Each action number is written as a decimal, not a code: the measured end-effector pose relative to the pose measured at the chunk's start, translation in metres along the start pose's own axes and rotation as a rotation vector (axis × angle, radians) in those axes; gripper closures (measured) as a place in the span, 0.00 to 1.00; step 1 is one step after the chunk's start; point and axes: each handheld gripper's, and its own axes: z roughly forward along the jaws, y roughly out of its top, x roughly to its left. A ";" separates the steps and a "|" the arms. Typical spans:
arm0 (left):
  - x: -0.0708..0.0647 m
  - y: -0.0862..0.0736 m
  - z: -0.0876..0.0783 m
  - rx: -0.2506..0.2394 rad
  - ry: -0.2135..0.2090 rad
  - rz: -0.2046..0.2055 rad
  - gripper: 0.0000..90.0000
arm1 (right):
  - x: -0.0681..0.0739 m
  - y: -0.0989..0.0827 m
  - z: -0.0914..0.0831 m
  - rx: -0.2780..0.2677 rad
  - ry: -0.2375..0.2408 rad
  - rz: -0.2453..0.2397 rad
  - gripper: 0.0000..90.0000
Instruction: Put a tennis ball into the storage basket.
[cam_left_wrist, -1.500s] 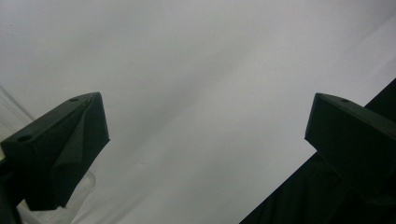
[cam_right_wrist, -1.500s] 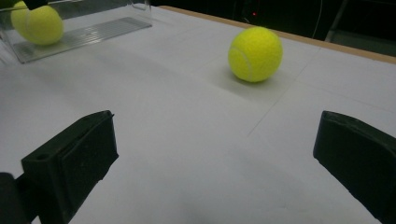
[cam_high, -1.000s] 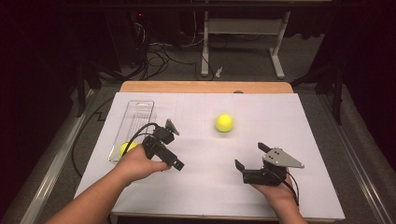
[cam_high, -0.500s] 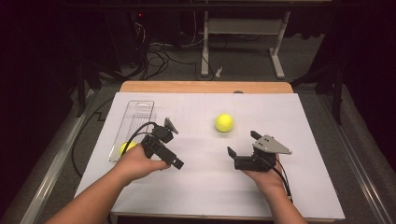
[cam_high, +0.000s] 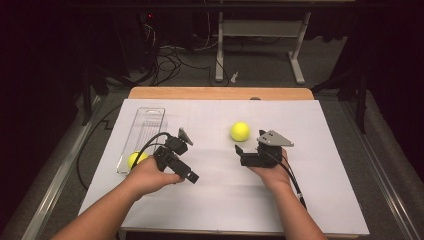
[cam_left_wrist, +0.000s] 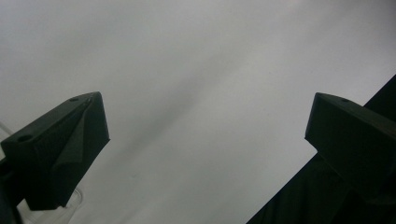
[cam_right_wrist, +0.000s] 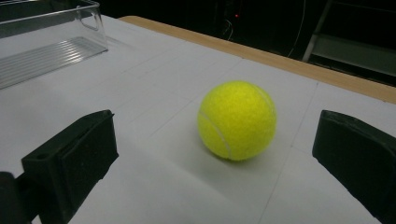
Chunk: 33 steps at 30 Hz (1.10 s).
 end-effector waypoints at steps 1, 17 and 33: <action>0.000 0.000 0.000 0.002 0.002 0.002 0.01 | 0.000 0.001 0.004 0.003 -0.001 0.006 0.01; 0.000 -0.003 -0.005 -0.019 -0.018 0.009 0.01 | -0.012 0.012 0.056 0.082 -0.029 0.049 0.02; 0.005 -0.008 -0.007 -0.033 -0.026 0.008 0.01 | -0.020 0.008 0.073 0.173 -0.057 0.086 0.17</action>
